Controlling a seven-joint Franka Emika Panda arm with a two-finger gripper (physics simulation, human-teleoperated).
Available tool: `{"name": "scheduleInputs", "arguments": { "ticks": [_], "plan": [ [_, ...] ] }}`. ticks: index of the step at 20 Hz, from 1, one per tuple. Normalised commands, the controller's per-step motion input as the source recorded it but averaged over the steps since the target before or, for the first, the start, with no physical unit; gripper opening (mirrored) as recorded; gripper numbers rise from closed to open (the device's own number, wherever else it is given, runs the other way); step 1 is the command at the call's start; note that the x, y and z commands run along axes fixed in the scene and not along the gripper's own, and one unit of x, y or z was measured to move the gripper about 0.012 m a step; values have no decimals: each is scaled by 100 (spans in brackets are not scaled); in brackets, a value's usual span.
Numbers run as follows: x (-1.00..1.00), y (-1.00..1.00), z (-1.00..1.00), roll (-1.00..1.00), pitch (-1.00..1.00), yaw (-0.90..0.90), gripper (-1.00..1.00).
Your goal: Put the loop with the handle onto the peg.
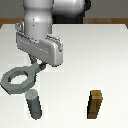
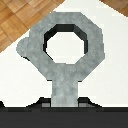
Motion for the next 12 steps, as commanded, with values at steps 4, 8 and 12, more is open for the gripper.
{"name": "scheduleInputs", "arguments": {
  "ticks": [4,8,12],
  "plan": [
    [0,0,0,0,0,0,-100],
    [0,50,0,0,0,0,-100],
    [0,50,0,0,0,0,-100]
  ]
}}
